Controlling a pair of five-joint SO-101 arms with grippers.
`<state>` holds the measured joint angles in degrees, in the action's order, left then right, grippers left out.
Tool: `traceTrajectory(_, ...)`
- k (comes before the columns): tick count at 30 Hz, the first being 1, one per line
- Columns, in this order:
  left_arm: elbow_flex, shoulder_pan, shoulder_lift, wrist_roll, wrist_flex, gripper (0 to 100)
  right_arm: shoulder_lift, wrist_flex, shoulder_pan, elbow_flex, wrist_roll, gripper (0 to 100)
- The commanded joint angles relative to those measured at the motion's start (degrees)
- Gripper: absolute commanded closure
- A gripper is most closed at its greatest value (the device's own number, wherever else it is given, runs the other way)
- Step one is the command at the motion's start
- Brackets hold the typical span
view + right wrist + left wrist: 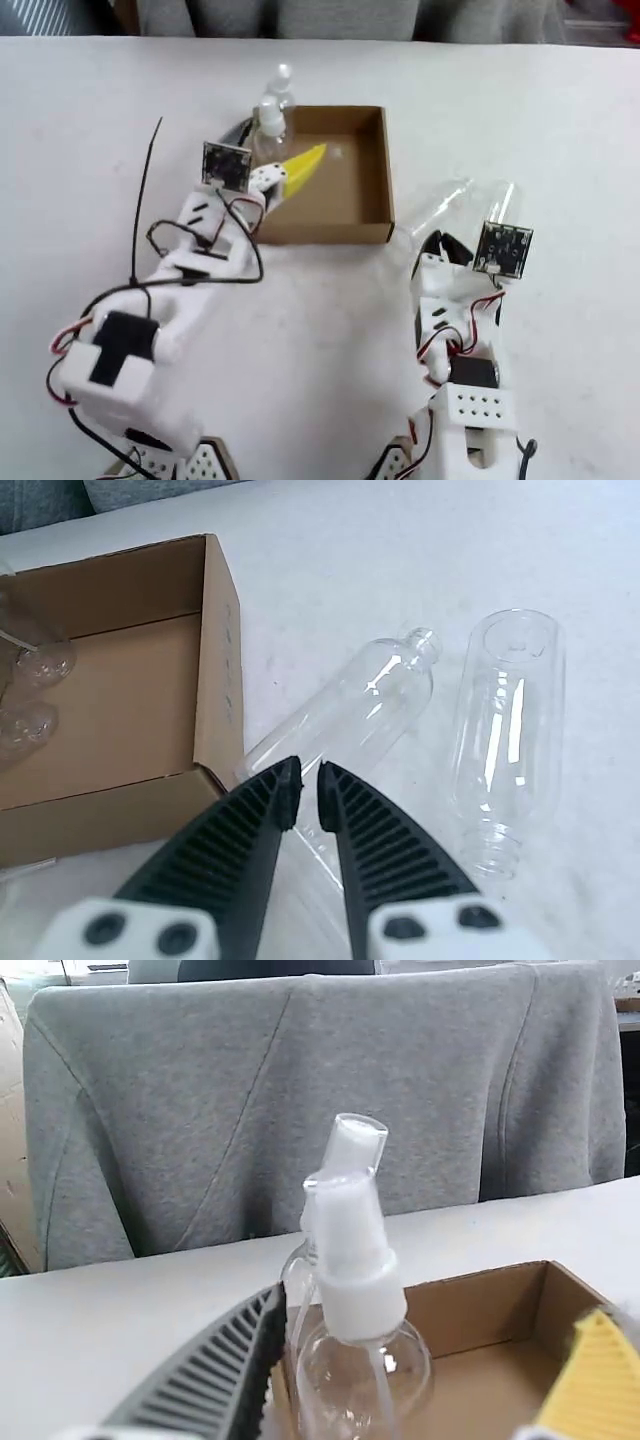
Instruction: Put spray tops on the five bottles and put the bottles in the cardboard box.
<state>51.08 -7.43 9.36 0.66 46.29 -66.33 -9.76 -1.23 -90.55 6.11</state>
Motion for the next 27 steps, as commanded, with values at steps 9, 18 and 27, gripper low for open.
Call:
traceTrajectory(9, 3.0, 0.6, -29.5, -5.4, -40.4, 58, -0.6, 1.2, -0.2, 0.3, -0.4, 97.8)
traceTrajectory(18, 3.4, 2.9, -48.4, -5.5, -62.0, 84, -0.6, 0.9, -0.2, 0.3, -0.4, 98.1)
traceTrajectory(27, 8.8, 7.1, -61.5, -5.2, -76.7, 98, -0.6, 0.7, -3.4, 0.5, -1.4, 98.1)
